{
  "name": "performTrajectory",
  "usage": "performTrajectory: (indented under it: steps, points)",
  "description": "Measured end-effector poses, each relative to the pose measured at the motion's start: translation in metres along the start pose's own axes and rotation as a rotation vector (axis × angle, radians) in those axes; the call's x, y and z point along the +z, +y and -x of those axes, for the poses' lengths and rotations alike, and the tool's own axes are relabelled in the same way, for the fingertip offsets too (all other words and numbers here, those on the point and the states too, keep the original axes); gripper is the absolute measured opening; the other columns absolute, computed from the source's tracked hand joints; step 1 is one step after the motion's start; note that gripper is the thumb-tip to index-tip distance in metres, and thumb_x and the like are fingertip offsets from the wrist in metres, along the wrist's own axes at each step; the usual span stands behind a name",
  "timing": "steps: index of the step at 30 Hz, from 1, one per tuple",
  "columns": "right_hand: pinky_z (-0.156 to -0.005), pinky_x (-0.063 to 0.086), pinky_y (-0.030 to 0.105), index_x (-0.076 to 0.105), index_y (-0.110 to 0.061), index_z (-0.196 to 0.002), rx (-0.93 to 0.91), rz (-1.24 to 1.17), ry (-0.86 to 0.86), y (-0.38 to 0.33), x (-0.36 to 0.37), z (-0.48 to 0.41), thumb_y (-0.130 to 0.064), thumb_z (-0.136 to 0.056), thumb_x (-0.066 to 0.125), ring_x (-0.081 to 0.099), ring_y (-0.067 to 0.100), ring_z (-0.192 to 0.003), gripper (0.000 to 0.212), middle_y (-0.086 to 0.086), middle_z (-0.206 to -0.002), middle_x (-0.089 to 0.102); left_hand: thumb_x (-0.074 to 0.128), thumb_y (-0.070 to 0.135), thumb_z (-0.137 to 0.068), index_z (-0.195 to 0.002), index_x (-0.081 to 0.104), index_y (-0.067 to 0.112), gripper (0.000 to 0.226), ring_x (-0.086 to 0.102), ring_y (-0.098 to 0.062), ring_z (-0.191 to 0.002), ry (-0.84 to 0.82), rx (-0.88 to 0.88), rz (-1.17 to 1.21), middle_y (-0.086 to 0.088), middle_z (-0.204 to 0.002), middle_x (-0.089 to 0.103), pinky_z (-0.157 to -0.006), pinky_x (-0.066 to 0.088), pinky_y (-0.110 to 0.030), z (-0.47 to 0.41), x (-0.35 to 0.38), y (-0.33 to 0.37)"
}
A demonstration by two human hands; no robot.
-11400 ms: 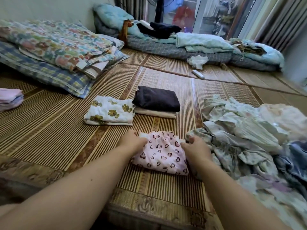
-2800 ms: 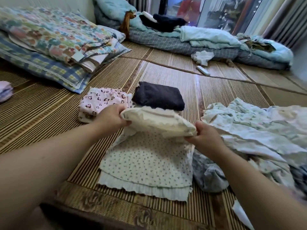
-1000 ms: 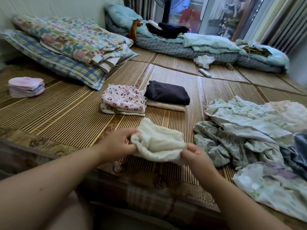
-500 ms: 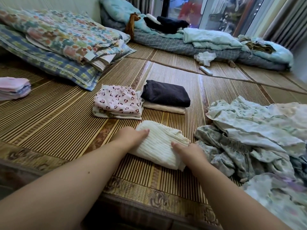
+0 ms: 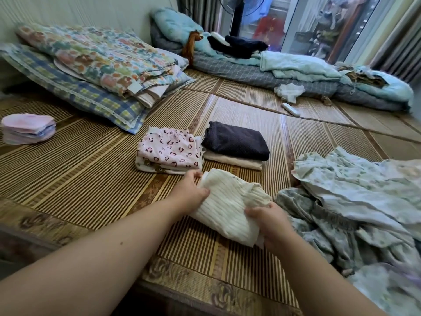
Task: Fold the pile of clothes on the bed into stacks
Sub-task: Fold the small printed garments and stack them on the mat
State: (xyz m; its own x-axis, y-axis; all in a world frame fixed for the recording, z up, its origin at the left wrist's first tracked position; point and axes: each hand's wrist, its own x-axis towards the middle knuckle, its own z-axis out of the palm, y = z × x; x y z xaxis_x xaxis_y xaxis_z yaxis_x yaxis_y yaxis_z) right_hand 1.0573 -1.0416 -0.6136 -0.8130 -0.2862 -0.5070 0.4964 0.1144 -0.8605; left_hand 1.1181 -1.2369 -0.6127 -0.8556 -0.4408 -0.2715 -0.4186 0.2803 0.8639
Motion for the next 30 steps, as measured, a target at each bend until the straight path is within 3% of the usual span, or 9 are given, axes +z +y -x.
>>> performTrajectory:
  steps: [2,4,9,12,16,19,22,25,30]
  points:
    - [-0.064,0.059,0.051,0.057,-0.011,-0.111,0.001,-0.078,-0.038,-0.007,0.001,-0.002,0.008,-0.082,0.063,0.071,0.038,-0.085,0.035,0.019,-0.106,0.067,0.059,0.016,-0.093,-0.142,0.031,0.045,0.064,0.063,-0.026,-0.099,-0.046,0.113,0.095,-0.007,-0.126,0.057,-0.086,0.054,-0.043,0.000,-0.008,0.003]
    - [-0.069,0.058,0.057,0.056,-0.010,-0.115,-0.075,-0.099,-0.070,-0.022,0.007,-0.004,0.008,-0.081,0.064,0.071,0.039,-0.088,0.038,0.019,-0.109,0.066,0.054,0.011,-0.095,-0.126,0.046,0.055,0.054,0.064,-0.024,-0.095,-0.087,0.215,0.226,-0.005,-0.122,0.061,-0.075,0.057,-0.038,-0.002,-0.024,0.009]
    - [-0.076,0.058,0.056,0.057,-0.007,-0.116,-0.310,0.005,-0.152,-0.084,0.052,-0.027,0.008,-0.081,0.063,0.069,0.036,-0.096,0.039,0.018,-0.113,0.068,0.049,0.013,-0.098,-0.089,0.068,0.054,0.047,0.065,-0.018,-0.092,0.014,0.315,0.315,0.005,-0.114,0.064,-0.063,0.056,-0.022,-0.022,-0.078,0.032]
    - [-0.078,0.059,0.053,0.059,-0.007,-0.112,-0.391,0.005,-0.215,-0.117,0.093,-0.057,0.010,-0.078,0.063,0.069,0.035,-0.096,0.038,0.018,-0.111,0.068,0.047,0.008,-0.098,-0.097,0.065,0.054,0.049,0.062,-0.010,-0.097,0.171,0.369,0.272,0.016,-0.112,0.062,-0.073,0.055,-0.025,-0.046,-0.113,0.037]
    - [-0.078,0.059,0.051,0.054,-0.017,-0.121,-0.339,0.091,-0.245,-0.132,0.139,-0.103,-0.002,-0.079,0.068,0.068,0.031,-0.096,0.046,0.011,-0.114,0.065,0.046,0.006,-0.097,-0.104,0.062,0.050,0.047,0.059,-0.007,-0.089,0.276,0.286,0.211,0.013,-0.110,0.060,-0.064,0.049,-0.016,-0.080,-0.148,0.028]
    - [-0.065,0.058,0.034,0.047,-0.023,-0.135,-0.348,0.398,-0.108,-0.121,0.161,-0.136,-0.017,-0.085,0.068,0.064,0.018,-0.090,0.054,0.003,-0.115,0.062,0.051,0.014,-0.094,-0.135,0.050,0.042,0.049,0.054,-0.015,-0.106,0.248,0.113,-0.138,0.001,-0.135,0.053,-0.083,0.043,-0.023,-0.104,-0.162,0.010]
    - [-0.074,0.054,0.032,0.042,-0.032,-0.141,-0.476,0.693,-0.005,-0.101,0.172,-0.161,-0.019,-0.092,0.060,0.058,0.015,-0.093,0.053,0.003,-0.122,0.060,0.054,0.028,-0.087,-0.145,0.032,0.047,0.064,0.051,-0.025,-0.120,0.187,-0.057,-0.530,-0.007,-0.145,0.045,-0.094,0.041,-0.030,-0.120,-0.165,-0.007]
    - [-0.076,0.049,0.029,0.050,-0.034,-0.137,-0.547,0.849,0.007,-0.091,0.176,-0.170,-0.020,-0.096,0.051,0.057,0.015,-0.092,0.042,-0.003,-0.107,0.057,0.050,0.038,-0.087,-0.147,0.023,0.050,0.067,0.049,-0.030,-0.118,0.197,-0.142,-0.647,-0.015,-0.141,0.036,-0.096,0.041,-0.033,-0.127,-0.162,-0.014]
    - [-0.076,0.046,0.021,0.054,-0.026,-0.136,-0.602,0.942,0.002,-0.096,0.170,-0.157,-0.025,-0.097,0.051,0.058,0.016,-0.099,0.039,0.002,-0.125,0.062,0.050,0.040,-0.085,-0.146,0.021,0.049,0.068,0.030,-0.034,-0.128,0.241,-0.193,-0.662,-0.009,-0.147,0.017,-0.101,0.038,-0.046,-0.120,-0.157,-0.011]
